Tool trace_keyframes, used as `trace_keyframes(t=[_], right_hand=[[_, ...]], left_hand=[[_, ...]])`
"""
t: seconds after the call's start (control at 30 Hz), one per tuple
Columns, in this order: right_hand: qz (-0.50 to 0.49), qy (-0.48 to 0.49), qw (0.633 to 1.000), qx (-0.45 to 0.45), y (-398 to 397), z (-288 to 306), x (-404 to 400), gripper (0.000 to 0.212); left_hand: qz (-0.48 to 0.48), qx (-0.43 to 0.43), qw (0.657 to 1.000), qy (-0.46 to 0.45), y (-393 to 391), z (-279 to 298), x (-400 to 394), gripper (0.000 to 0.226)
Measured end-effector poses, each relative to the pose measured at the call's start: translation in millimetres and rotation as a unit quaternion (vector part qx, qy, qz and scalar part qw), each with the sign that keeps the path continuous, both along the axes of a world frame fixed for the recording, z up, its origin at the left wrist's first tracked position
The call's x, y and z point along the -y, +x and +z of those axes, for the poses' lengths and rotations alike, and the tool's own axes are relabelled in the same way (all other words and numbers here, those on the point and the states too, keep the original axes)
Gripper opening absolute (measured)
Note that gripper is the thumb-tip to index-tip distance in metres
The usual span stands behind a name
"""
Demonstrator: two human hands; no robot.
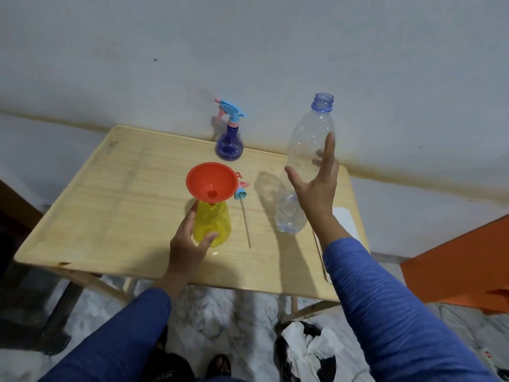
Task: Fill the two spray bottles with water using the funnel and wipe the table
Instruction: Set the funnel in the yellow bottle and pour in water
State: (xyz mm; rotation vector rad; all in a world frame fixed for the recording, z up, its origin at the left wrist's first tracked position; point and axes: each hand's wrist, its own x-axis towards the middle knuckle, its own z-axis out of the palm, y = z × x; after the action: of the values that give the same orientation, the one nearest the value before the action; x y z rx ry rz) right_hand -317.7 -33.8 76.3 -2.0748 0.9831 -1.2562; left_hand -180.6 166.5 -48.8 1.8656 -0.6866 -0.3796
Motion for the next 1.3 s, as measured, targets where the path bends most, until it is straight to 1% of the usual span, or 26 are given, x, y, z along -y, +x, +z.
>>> trace_keyframes(t=[0.17,0.27,0.33,0.4,0.53,0.7,0.87,1.1,1.3], right_hand=[[0.087,-0.017,0.994,-0.056,1,15,4,0.101],[0.152,-0.013,0.984,-0.098,-3,33,-1,0.102],[0.209,0.01,0.968,-0.138,-7,47,-6,0.104],[0.259,0.021,0.945,-0.198,-11,60,-13,0.106],[0.321,0.033,0.899,-0.297,-18,83,-24,0.107],[0.355,0.037,0.852,-0.383,-25,96,-27,0.107],[0.359,0.041,0.813,-0.456,-28,106,-28,0.107],[0.364,0.039,0.78,-0.508,-20,119,-34,0.108],[0.363,0.037,0.765,-0.53,-16,122,-31,0.109]], left_hand=[[0.0,0.009,1.0,0.002,1,-3,0,0.076],[-0.007,0.008,1.0,-0.009,1,-2,-2,0.076],[-0.011,0.013,1.0,-0.012,1,-1,-2,0.076],[-0.013,0.011,1.0,-0.014,1,0,-2,0.076],[-0.013,0.0,1.0,-0.022,-2,8,-3,0.076],[-0.027,-0.008,0.999,-0.039,0,8,-5,0.077],[-0.037,0.007,0.998,-0.042,3,4,-5,0.076],[-0.037,0.012,0.998,-0.039,3,2,-4,0.077],[-0.044,0.011,0.998,-0.038,5,2,-4,0.077]])
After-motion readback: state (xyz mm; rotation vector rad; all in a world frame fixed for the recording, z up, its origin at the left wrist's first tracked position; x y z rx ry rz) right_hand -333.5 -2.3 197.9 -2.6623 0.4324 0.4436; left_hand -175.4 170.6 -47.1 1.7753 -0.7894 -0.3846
